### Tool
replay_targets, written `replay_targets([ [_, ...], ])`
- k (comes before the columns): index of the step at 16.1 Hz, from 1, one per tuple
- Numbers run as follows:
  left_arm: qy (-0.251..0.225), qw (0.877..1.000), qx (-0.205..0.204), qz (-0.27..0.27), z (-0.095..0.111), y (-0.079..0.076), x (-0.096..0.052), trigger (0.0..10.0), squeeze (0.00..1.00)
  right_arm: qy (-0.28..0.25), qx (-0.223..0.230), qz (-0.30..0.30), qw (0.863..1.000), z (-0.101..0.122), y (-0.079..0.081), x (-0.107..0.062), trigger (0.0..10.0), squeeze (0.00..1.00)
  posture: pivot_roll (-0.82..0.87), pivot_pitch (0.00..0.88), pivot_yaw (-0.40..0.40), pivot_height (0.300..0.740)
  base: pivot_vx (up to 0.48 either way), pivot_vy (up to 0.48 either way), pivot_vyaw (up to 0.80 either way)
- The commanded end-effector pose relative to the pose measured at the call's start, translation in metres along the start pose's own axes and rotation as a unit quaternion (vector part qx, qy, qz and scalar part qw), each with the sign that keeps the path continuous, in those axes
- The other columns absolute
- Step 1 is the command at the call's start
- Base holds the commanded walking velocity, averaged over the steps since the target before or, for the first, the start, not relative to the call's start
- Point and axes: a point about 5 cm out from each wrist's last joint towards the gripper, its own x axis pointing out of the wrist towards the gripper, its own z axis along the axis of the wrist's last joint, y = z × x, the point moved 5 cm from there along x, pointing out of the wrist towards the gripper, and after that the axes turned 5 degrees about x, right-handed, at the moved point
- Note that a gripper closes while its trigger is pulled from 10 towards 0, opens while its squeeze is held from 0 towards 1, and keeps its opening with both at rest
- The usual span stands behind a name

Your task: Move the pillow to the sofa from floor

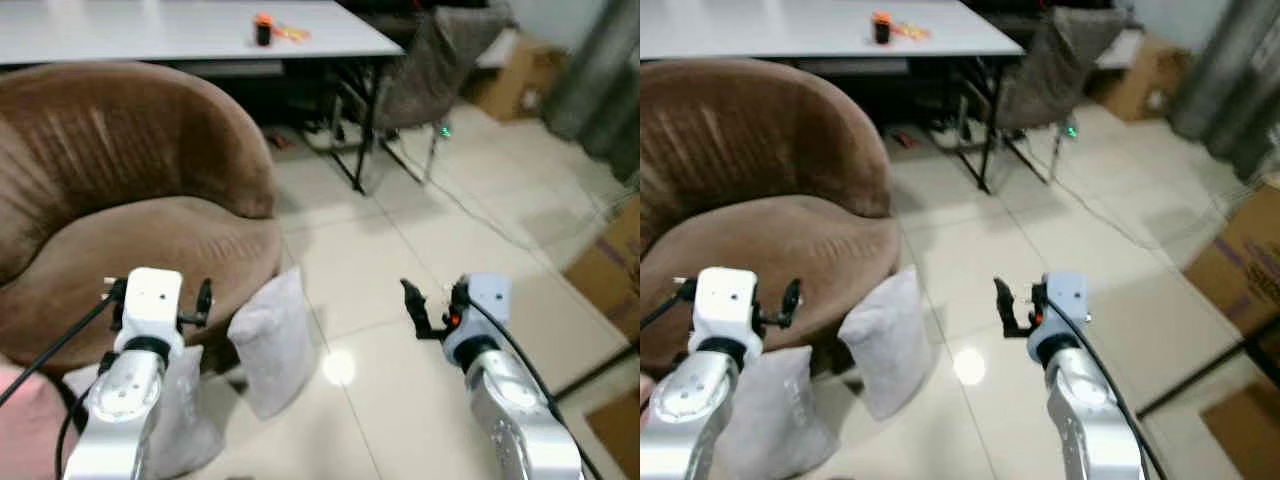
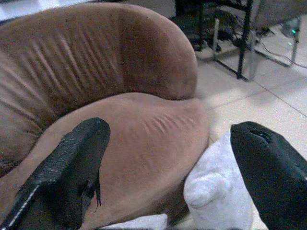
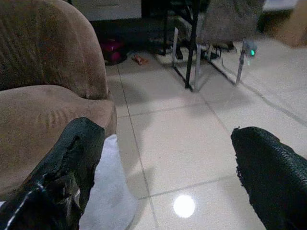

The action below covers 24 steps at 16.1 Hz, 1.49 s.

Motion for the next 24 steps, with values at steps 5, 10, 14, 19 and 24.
replay_targets([
  [5, -0.046, 0.996, -0.017, -0.07, 0.019, -0.033, 0.005, 10.0, 0.0, 0.006, -0.011, -0.042, 0.999, 0.001, -0.027, -0.003, 10.0, 1.0, 0.05, 0.0, -0.04, 0.74, 0.0, 0.0, 0.0],
  [10, -0.026, 0.998, -0.029, -0.056, 0.01, -0.033, 0.006, 10.0, 0.13, 0.007, -0.022, -0.05, 0.998, -0.003, -0.027, -0.004, 10.0, 1.0, 0.06, 0.0, -0.051, 0.74, 0.049, 0.0, 0.32],
  [14, -0.028, 0.998, -0.035, -0.047, 0.012, -0.025, 0.011, 10.0, 0.13, 0.01, -0.045, -0.06, 0.997, -0.001, -0.03, 0.003, 10.0, 0.07, 0.06, 0.0, -0.047, 0.74, 0.0, 0.0, 0.2],
  [19, -0.031, 0.998, -0.035, -0.048, 0.013, -0.024, 0.012, 10.0, 0.12, 0.001, -0.033, -0.049, 0.998, 0.003, -0.025, 0.008, 10.0, 0.0, 0.07, 0.0, -0.048, 0.74, 0.0, 0.0, 0.0],
  [24, -0.033, 0.997, -0.039, -0.054, 0.014, -0.026, 0.011, 10.0, 0.13, 0.001, -0.024, -0.047, 0.999, 0.003, -0.027, 0.011, 10.0, 0.0, 0.07, 0.0, -0.05, 0.74, 0.245, 0.0, 0.0],
])
